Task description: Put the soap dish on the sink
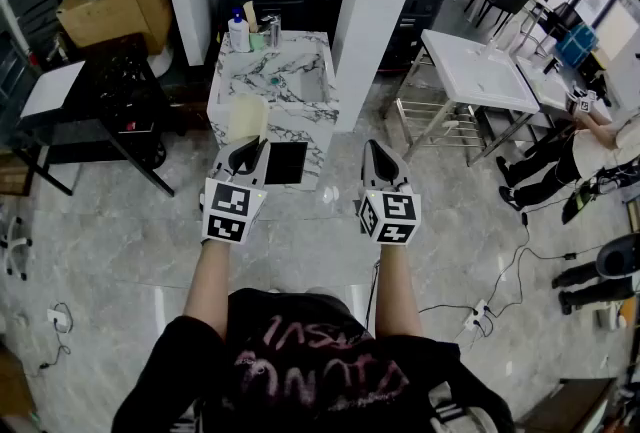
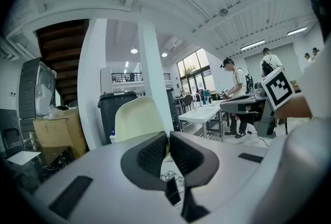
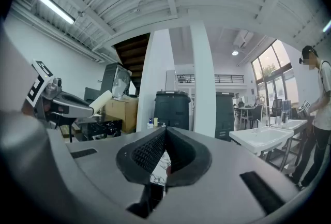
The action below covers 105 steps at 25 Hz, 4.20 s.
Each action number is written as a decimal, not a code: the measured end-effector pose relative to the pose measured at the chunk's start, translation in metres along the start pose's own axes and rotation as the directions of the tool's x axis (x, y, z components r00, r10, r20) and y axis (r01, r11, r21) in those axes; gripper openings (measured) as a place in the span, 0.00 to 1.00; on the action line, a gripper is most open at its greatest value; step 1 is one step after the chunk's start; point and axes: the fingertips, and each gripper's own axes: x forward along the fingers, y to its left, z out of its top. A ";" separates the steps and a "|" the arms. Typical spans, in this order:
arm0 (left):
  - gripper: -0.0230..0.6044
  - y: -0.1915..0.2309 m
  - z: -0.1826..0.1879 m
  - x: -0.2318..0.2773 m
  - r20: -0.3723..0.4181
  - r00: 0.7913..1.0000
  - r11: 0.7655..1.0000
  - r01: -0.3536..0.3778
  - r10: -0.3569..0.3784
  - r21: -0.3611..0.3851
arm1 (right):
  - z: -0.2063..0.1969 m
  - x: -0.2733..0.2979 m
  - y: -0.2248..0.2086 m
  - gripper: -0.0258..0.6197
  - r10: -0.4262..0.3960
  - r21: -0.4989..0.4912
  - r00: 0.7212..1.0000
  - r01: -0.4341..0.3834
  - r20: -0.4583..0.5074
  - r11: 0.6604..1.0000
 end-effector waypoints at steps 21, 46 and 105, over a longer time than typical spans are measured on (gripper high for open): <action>0.09 0.009 -0.006 0.008 -0.019 0.999 0.999 0.039 -0.039 0.023 | -0.011 0.013 0.018 0.06 0.003 -0.026 0.999 -0.004 -0.046 1.000; 0.09 0.053 -0.039 0.100 -0.107 0.992 0.997 0.069 -0.068 0.014 | -0.036 0.121 -0.006 0.06 0.012 -0.018 0.997 -0.014 -0.083 1.000; 0.09 0.186 -0.066 0.480 -0.288 0.948 0.991 0.134 -0.134 -0.019 | -0.058 0.496 -0.136 0.06 0.084 0.016 0.984 -0.082 -0.157 0.996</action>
